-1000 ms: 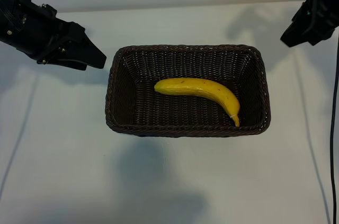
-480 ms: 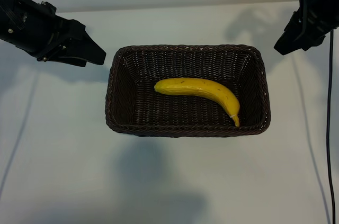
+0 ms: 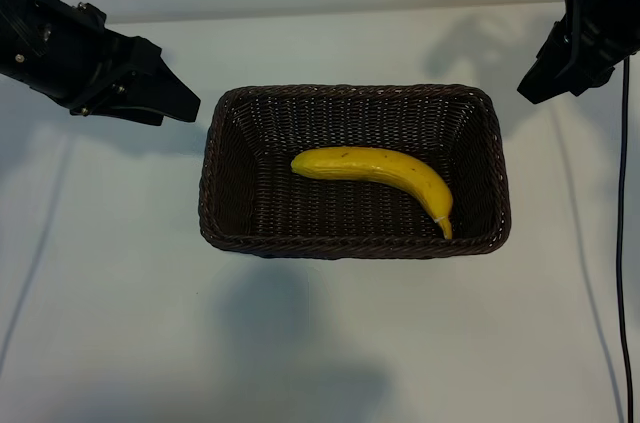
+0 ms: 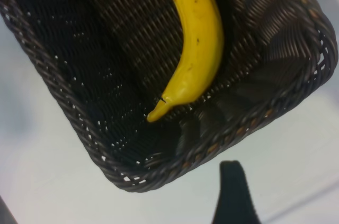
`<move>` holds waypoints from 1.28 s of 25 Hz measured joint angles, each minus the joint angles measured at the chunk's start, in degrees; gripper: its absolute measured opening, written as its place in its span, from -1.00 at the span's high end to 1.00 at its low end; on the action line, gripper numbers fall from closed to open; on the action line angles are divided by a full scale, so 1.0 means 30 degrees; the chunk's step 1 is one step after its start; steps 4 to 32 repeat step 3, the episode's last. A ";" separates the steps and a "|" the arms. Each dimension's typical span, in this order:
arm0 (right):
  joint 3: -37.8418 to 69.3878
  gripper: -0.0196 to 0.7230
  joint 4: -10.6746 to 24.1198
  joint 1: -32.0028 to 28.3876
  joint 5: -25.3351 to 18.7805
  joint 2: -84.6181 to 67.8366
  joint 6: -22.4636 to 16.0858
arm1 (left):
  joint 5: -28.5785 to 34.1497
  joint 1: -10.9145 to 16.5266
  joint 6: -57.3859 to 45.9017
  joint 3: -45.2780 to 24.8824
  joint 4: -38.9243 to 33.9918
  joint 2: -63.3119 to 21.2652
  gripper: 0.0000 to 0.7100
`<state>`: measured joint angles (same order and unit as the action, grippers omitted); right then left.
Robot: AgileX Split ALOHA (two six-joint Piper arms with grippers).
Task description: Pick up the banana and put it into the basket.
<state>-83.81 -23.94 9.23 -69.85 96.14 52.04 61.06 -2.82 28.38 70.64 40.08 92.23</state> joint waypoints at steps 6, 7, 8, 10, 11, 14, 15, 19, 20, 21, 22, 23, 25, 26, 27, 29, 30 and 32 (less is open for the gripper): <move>0.0000 -0.35 0.0000 0.0000 0.0000 0.0000 0.0000 | -0.0023 0.0000 0.0000 0.0000 0.0000 0.0000 -0.48; 0.0000 -0.35 0.0000 0.0000 0.0000 0.0000 0.0000 | -0.0023 0.0000 0.0000 0.0000 0.0000 0.0000 -0.48; 0.0000 -0.35 0.0000 0.0000 0.0000 0.0000 0.0000 | -0.0023 0.0000 0.0000 0.0000 0.0000 0.0000 -0.48; 0.0000 -0.35 0.0000 0.0000 0.0000 0.0000 0.0000 | -0.0023 0.0000 0.0000 0.0000 0.0000 0.0000 -0.48; 0.0000 -0.35 0.0000 0.0000 0.0000 0.0000 0.0000 | -0.0023 0.0000 0.0000 0.0000 0.0000 0.0000 -0.48; 0.0000 -0.35 0.0000 0.0000 0.0000 0.0000 0.0000 | -0.0023 0.0000 0.0000 0.0000 0.0000 0.0000 -0.48; 0.0000 -0.35 0.0000 0.0000 0.0000 0.0000 0.0000 | -0.0023 0.0000 0.0000 0.0000 0.0000 0.0000 -0.48; 0.0000 -0.35 0.0000 0.0000 0.0000 0.0000 0.0000 | -0.0023 0.0000 0.0000 0.0000 0.0000 0.0000 -0.48; 0.0000 -0.35 0.0000 0.0000 0.0000 0.0000 0.0000 | -0.0023 0.0000 0.0000 0.0000 0.0000 0.0000 -0.48; 0.0000 -0.35 0.0000 0.0000 0.0000 0.0000 0.0000 | -0.0023 0.0000 0.0000 0.0000 0.0000 0.0000 -0.48; 0.0000 -0.35 0.0000 0.0000 0.0000 0.0000 0.0000 | -0.0023 0.0000 0.0000 0.0000 0.0000 0.0000 -0.48; 0.0000 -0.35 0.0000 0.0000 0.0000 0.0000 0.0000 | -0.0023 0.0000 0.0000 0.0000 0.0000 0.0000 -0.48; 0.0000 -0.35 0.0000 0.0000 0.0000 0.0000 0.0000 | -0.0023 0.0000 0.0000 0.0000 0.0000 0.0000 -0.48; 0.0000 -0.35 0.0000 0.0000 0.0000 0.0000 0.0000 | -0.0023 0.0000 0.0000 0.0000 0.0000 0.0000 -0.48; 0.0000 -0.35 0.0000 0.0000 0.0000 0.0000 0.0000 | -0.0023 0.0000 0.0000 0.0000 0.0000 0.0000 -0.48; 0.0000 -0.35 0.0000 0.0000 0.0000 0.0000 0.0000 | -0.0023 0.0000 0.0000 0.0000 0.0000 0.0000 -0.48; 0.0000 -0.35 0.0000 0.0000 0.0000 0.0000 0.0000 | -0.0023 0.0000 0.0000 0.0000 0.0000 0.0000 -0.48; 0.0000 -0.35 0.0000 0.0000 0.0000 0.0000 0.0000 | -0.0023 0.0000 0.0000 0.0000 0.0000 0.0000 -0.48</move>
